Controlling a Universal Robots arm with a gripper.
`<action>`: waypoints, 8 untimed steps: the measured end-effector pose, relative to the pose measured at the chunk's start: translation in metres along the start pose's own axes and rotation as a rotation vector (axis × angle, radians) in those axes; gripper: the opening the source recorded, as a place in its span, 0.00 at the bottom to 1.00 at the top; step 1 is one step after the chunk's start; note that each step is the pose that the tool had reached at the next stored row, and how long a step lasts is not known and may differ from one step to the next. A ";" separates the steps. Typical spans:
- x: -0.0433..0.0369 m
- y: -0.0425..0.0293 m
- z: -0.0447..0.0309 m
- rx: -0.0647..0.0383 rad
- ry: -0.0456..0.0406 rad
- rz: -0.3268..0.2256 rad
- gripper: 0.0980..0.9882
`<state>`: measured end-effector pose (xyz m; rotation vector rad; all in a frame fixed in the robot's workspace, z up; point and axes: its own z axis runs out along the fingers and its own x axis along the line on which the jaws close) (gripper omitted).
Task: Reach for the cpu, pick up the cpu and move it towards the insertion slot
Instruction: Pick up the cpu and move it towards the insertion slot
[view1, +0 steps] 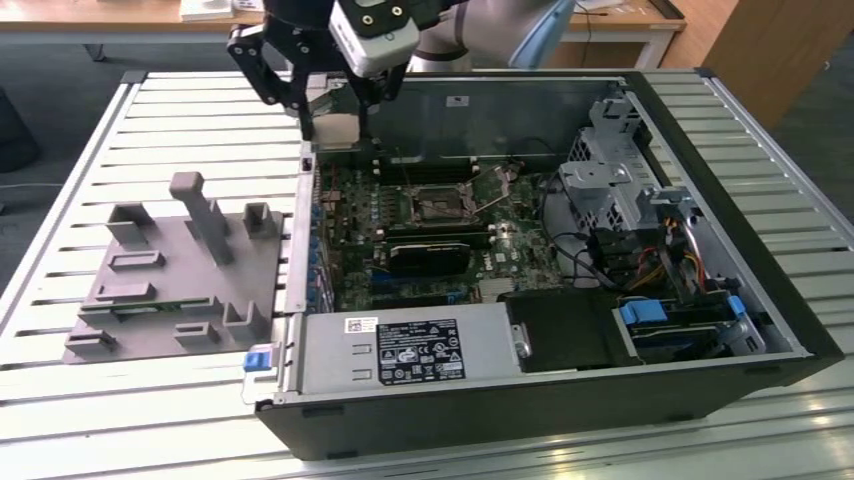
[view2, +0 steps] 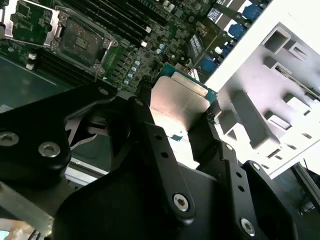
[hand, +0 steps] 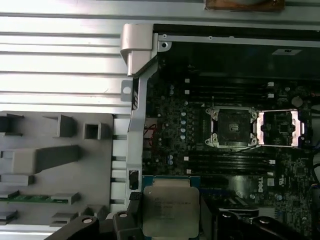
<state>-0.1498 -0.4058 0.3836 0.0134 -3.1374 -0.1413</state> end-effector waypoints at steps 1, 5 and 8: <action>-0.0025 0.0004 0.0005 0.000 -0.0001 0.001 0.50; -0.0098 0.0050 0.0024 0.000 -0.0001 0.002 0.50; -0.0151 0.0087 0.0034 0.000 -0.0002 0.003 0.50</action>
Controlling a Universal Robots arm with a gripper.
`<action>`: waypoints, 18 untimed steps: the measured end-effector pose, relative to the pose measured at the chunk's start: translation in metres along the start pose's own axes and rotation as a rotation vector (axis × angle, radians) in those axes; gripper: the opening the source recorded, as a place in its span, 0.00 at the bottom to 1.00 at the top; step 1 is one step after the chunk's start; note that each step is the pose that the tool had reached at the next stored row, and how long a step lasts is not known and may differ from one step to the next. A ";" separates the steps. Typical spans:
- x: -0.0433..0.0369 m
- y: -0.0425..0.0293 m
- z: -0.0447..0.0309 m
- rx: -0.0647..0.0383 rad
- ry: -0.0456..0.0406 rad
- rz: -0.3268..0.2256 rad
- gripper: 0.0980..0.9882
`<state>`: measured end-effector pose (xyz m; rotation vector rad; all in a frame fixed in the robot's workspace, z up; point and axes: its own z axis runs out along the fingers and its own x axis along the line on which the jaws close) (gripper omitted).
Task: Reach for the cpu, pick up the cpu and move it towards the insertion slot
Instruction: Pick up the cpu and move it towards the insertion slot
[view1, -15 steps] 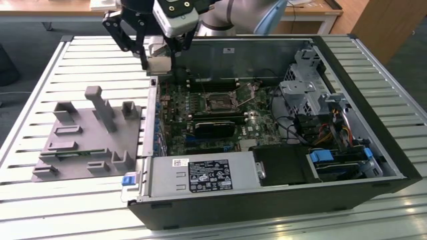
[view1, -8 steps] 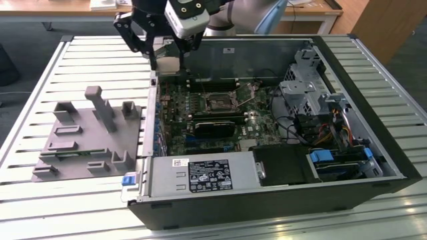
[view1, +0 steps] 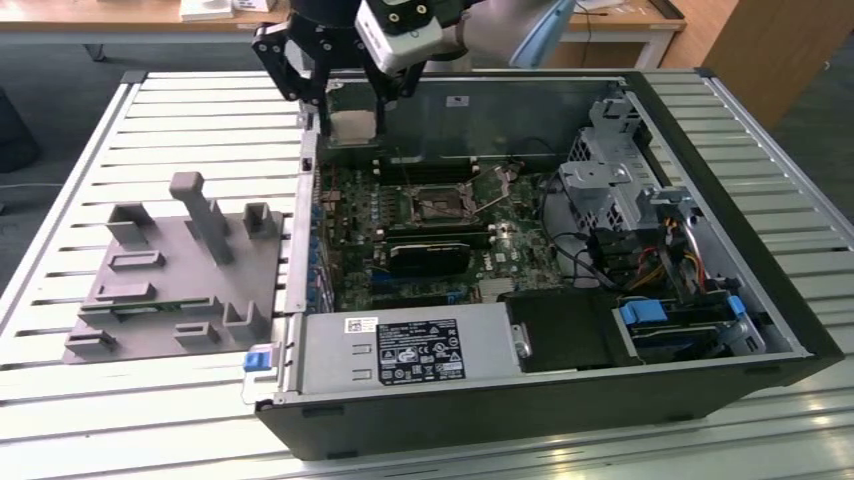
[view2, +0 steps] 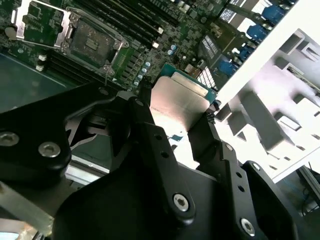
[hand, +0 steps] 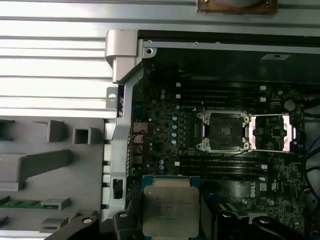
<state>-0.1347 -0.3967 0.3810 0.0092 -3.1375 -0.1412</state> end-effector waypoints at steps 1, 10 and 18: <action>-0.0019 0.0010 0.0003 0.000 0.0000 0.000 0.50; -0.0219 0.0104 0.0037 0.000 -0.0003 0.003 0.50; -0.0492 0.0162 0.0079 0.000 -0.0003 0.003 0.50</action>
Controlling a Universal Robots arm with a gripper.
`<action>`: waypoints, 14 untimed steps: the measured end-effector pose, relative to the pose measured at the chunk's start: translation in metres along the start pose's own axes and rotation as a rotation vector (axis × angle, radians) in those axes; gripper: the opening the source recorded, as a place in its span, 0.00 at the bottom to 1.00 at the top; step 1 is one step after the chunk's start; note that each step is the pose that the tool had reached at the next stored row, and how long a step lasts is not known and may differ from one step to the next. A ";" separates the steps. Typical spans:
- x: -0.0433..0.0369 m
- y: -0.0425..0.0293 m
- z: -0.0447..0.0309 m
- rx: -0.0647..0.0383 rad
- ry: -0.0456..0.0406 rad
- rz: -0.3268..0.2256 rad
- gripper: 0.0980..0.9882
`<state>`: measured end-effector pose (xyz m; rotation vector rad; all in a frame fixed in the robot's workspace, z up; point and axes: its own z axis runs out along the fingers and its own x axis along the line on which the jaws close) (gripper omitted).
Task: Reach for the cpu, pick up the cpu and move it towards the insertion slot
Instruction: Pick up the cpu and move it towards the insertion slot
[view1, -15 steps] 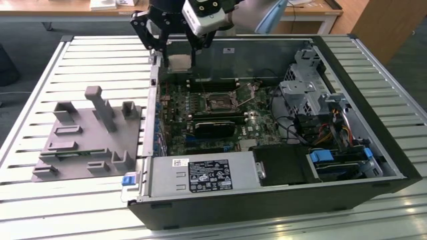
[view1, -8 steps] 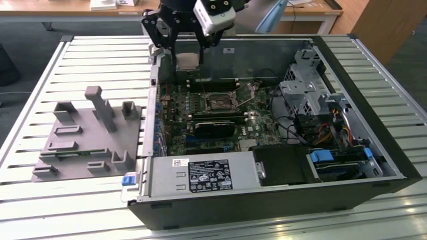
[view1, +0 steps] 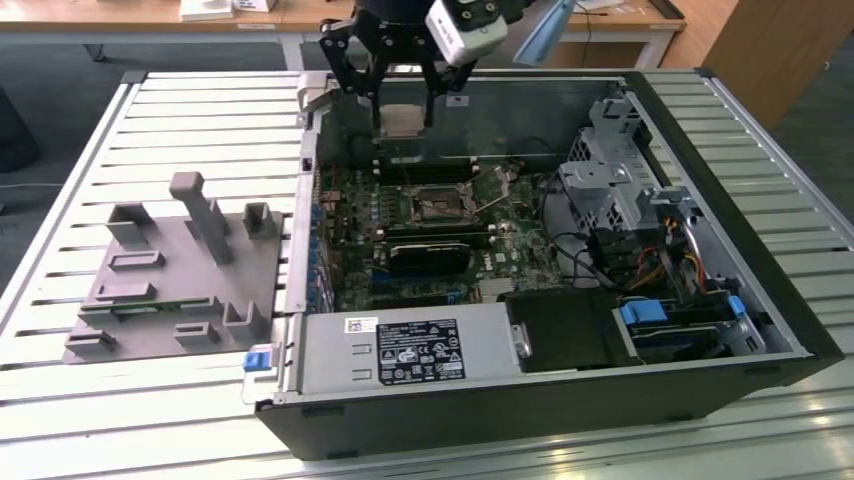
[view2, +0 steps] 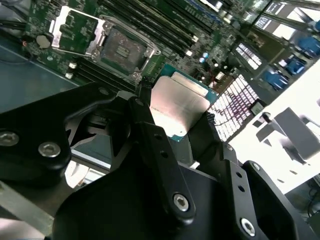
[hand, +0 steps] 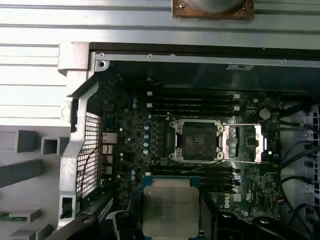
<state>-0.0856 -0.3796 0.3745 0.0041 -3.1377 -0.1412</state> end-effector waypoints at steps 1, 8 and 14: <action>-0.0037 0.0005 0.0006 0.000 0.0000 0.000 0.50; -0.0293 0.0050 0.0045 0.000 0.0001 0.000 0.50; -0.0374 0.0205 0.0070 0.000 -0.0001 0.000 0.50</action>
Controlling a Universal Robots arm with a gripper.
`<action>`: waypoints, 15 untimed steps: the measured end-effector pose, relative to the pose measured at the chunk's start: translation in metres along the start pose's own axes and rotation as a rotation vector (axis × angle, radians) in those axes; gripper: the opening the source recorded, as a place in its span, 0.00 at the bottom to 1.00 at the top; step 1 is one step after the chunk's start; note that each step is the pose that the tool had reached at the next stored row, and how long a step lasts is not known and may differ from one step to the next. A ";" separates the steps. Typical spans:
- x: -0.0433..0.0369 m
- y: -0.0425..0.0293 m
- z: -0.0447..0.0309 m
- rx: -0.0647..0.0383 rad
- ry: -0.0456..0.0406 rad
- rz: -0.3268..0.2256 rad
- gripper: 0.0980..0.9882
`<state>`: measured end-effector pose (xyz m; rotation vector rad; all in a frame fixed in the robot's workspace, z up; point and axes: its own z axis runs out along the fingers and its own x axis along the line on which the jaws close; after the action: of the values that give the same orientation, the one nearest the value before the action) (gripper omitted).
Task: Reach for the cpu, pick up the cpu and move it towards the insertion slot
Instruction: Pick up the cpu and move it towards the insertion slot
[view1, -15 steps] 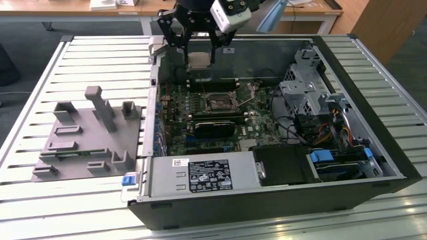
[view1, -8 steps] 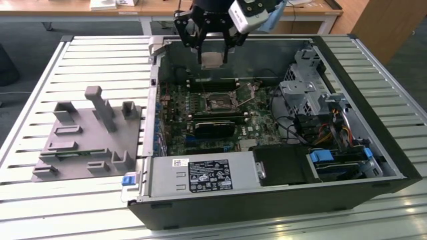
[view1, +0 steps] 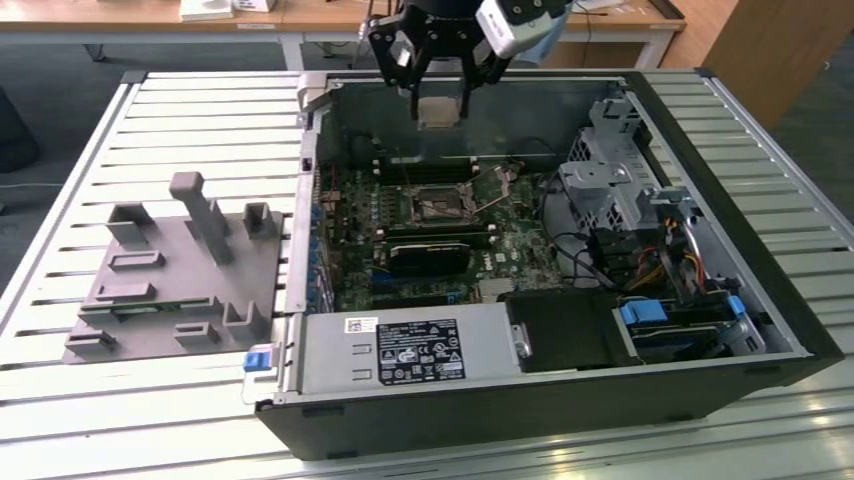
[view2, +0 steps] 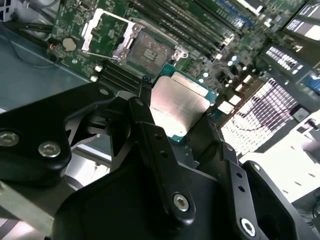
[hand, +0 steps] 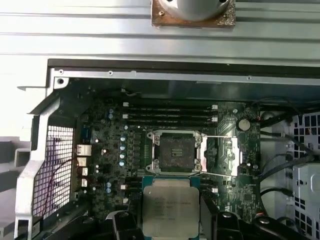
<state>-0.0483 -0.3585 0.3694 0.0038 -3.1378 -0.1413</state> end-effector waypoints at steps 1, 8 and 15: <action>-0.0016 0.0025 0.0005 0.000 0.0000 0.000 0.50; -0.0191 0.0121 0.0031 0.000 0.0000 0.000 0.50; -0.0344 0.0210 0.0045 0.000 0.0000 0.000 0.50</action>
<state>-0.0139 -0.3370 0.3667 0.0037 -3.1377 -0.1413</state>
